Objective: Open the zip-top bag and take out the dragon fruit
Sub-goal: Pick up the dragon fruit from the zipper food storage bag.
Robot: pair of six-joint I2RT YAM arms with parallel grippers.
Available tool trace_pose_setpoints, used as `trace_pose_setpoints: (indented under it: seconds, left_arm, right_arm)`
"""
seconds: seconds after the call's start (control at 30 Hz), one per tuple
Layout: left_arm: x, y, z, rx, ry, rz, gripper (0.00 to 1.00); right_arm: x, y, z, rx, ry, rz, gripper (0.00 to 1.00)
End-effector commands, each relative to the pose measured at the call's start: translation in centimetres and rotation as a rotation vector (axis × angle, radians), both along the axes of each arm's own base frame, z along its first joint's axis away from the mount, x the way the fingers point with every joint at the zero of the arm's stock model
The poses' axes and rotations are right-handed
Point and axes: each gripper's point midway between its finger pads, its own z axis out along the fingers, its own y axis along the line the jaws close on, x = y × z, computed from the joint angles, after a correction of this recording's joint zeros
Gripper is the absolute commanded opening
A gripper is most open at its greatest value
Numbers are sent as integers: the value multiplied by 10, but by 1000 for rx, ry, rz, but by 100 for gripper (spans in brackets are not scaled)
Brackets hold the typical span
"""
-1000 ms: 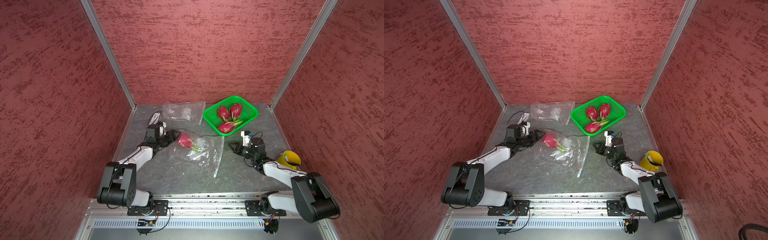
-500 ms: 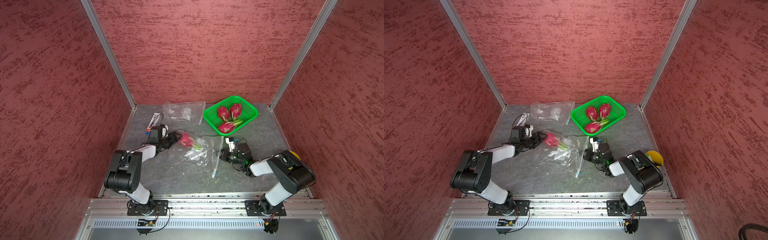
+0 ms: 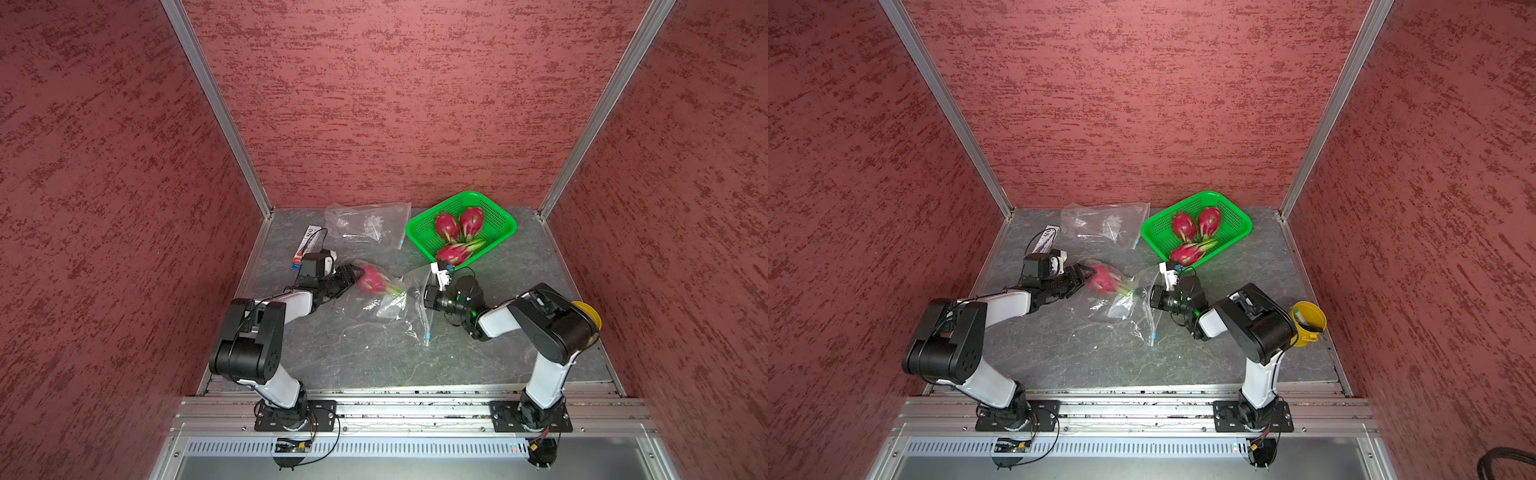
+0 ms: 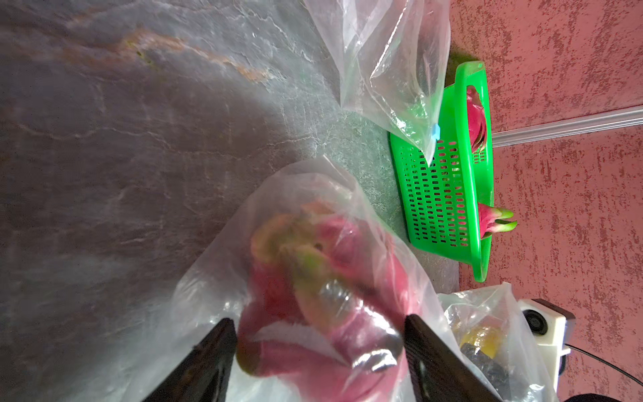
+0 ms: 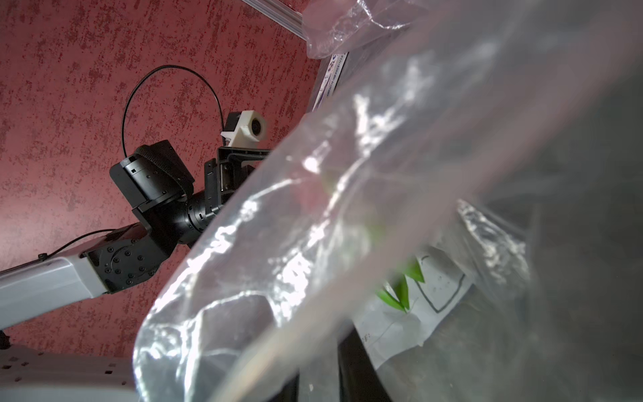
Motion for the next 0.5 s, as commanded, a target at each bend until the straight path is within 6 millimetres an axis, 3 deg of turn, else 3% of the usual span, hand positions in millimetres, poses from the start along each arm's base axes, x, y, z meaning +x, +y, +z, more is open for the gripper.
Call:
trace_pose_setpoints:
  seconds: [0.0, 0.17, 0.47]
  left_arm:
    - [-9, -1, -14, -1, 40, -10, 77]
    - [-11, -1, -18, -3, 55, -7, 77]
    - [-15, 0, -26, -9, 73, -3, 76]
  right_arm:
    - [5, 10, 4, 10, -30, 9, 31]
    - [3, 17, -14, -26, 6, 17, 40]
    - [-6, 19, -45, -98, 84, 3, 46]
